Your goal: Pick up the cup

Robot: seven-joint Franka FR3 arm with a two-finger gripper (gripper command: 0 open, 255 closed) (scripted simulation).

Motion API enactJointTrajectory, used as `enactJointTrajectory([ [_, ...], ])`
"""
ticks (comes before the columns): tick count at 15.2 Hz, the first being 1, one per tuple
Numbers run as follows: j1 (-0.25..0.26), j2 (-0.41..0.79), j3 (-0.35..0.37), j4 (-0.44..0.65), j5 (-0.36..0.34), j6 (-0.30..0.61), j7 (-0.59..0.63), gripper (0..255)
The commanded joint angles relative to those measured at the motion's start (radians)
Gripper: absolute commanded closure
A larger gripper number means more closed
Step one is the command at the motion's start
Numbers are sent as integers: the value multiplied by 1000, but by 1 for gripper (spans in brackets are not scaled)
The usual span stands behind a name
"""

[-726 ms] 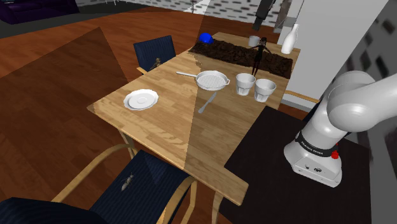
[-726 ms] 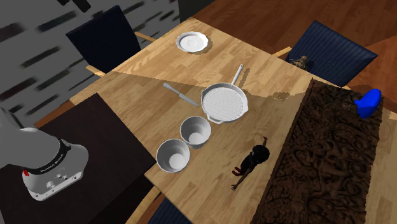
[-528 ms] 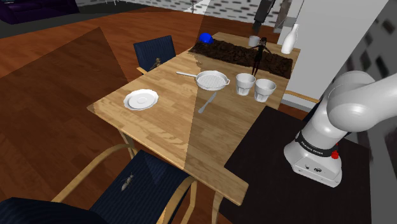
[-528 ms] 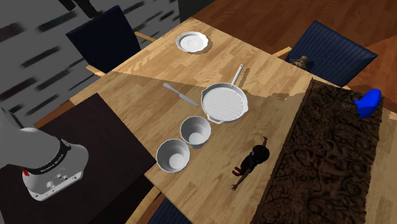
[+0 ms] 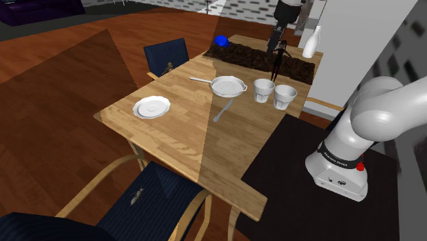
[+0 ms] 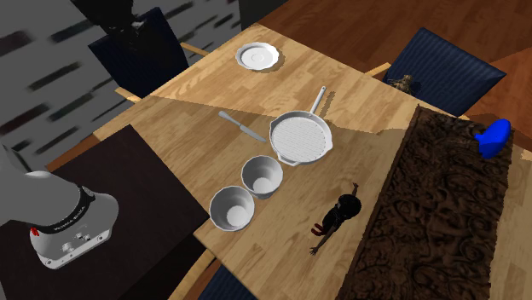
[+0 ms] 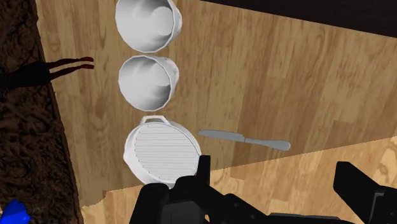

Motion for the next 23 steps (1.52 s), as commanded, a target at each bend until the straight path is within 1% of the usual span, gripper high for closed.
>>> enactJointTrajectory([
  [1,-12,22,-24,-39,-20,61,-19,0],
  [8,-57,174,-120,-124,-92,296,-87,0],
  [15,-92,408,-217,-139,-142,545,-158,0],
  [19,-100,570,-272,-115,-137,683,-213,0],
  [22,-101,700,-308,-83,-99,780,-274,0],
  [23,-102,729,-313,-74,-85,801,-291,0],
])
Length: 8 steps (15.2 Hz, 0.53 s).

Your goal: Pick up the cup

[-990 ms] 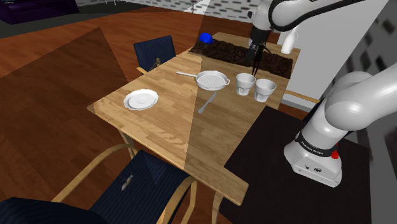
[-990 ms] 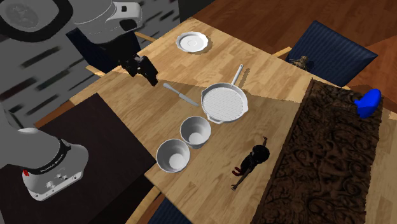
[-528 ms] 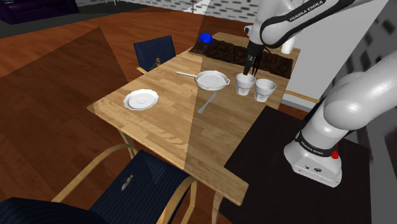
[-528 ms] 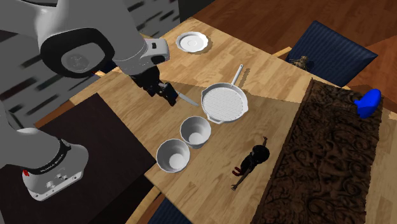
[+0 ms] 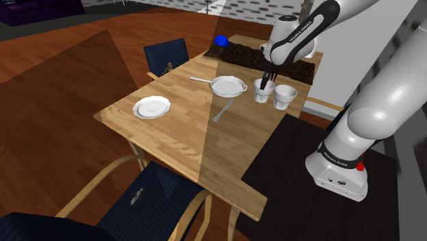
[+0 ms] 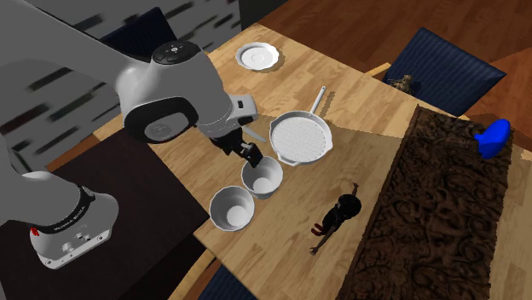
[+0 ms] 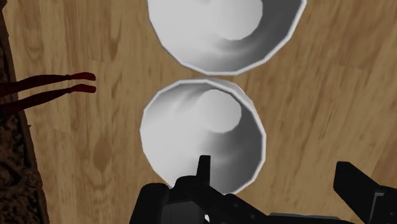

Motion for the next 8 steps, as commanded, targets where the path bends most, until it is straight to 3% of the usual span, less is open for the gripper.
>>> enactJointTrajectory([
  [1,-1,56,-10,14,24,43,-28,0],
  [8,-4,160,-1,8,75,149,-55,0],
])
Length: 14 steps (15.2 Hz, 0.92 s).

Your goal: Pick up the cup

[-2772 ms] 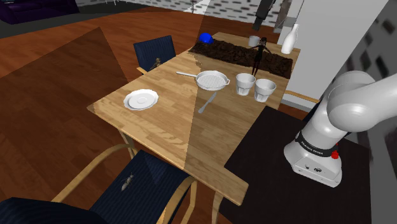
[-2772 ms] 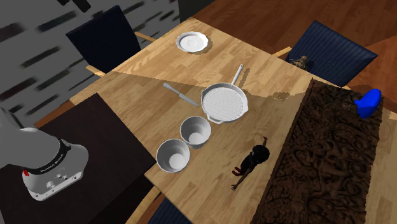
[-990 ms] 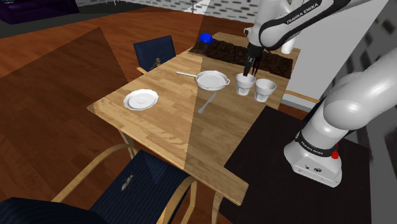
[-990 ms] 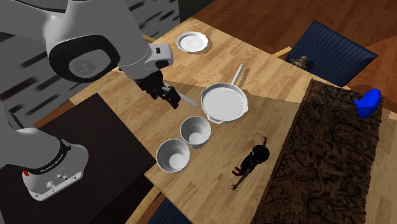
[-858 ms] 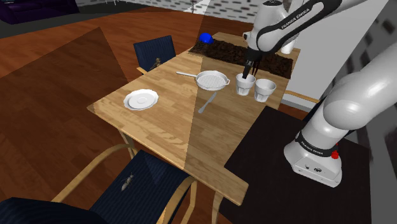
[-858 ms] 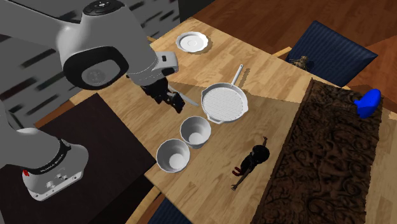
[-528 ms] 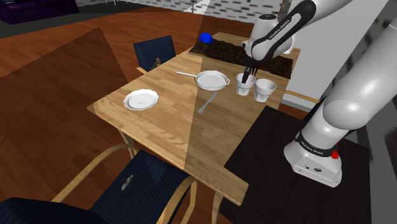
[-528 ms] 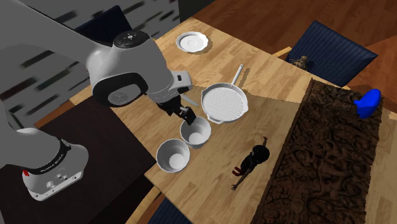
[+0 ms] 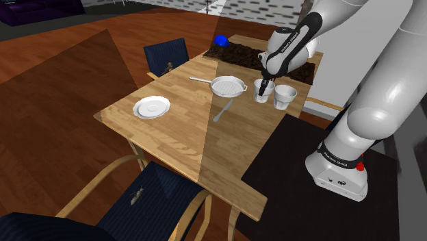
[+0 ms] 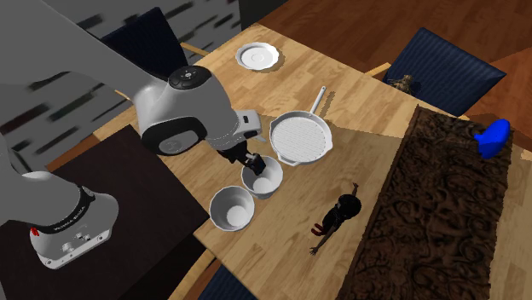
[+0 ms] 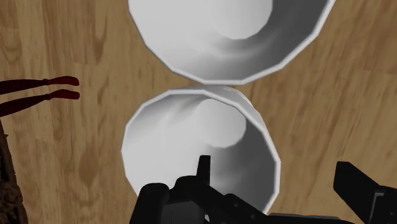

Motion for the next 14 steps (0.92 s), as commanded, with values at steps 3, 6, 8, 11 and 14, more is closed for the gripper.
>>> enactJointTrajectory([
  [3,-1,11,2,1,7,10,-5,255],
  [6,-1,11,2,1,7,10,-4,255],
  [8,-1,11,2,2,7,10,-5,255],
  [11,-1,11,2,0,7,11,-4,255],
  [14,3,-37,-6,2,-19,-37,10,255],
])
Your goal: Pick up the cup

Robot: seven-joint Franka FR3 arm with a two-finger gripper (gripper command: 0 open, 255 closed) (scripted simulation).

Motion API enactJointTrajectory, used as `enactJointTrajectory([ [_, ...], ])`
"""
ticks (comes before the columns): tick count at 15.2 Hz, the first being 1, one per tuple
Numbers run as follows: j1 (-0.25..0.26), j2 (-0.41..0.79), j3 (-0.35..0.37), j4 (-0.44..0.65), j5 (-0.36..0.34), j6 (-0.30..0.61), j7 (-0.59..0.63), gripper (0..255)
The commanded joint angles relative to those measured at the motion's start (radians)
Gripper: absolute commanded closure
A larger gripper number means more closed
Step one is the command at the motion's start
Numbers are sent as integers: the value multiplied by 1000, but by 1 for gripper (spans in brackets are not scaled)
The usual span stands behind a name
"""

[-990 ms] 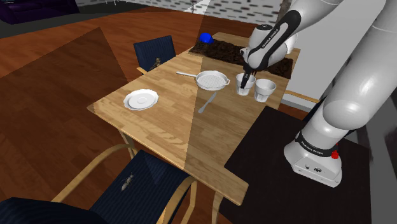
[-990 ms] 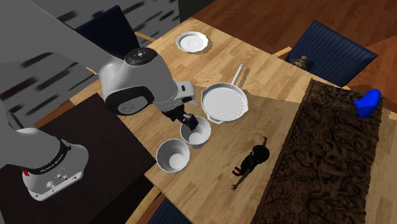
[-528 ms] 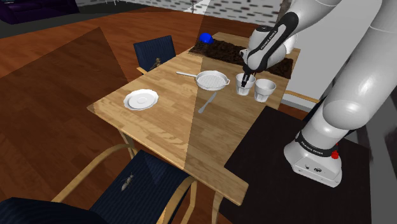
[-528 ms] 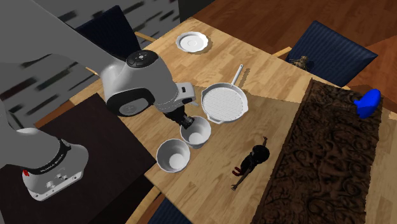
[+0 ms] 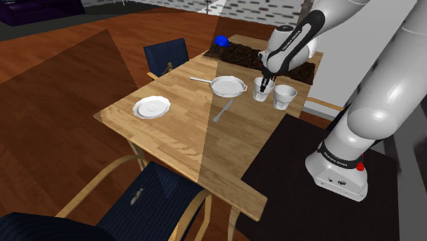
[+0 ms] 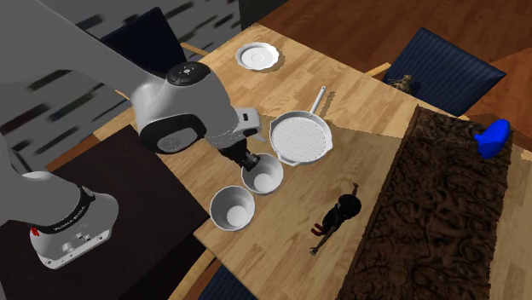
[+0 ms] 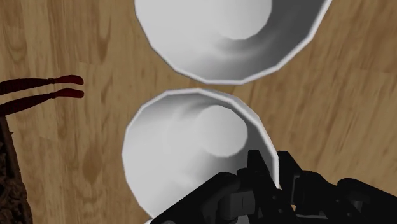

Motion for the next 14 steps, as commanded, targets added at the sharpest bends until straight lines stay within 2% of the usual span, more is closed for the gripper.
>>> enactJointTrajectory([
  [1,1,-28,-3,3,-13,-30,6,255],
  [12,-3,-185,4,30,-61,-210,27,255],
  [14,-3,-187,5,31,-61,-213,27,255],
])
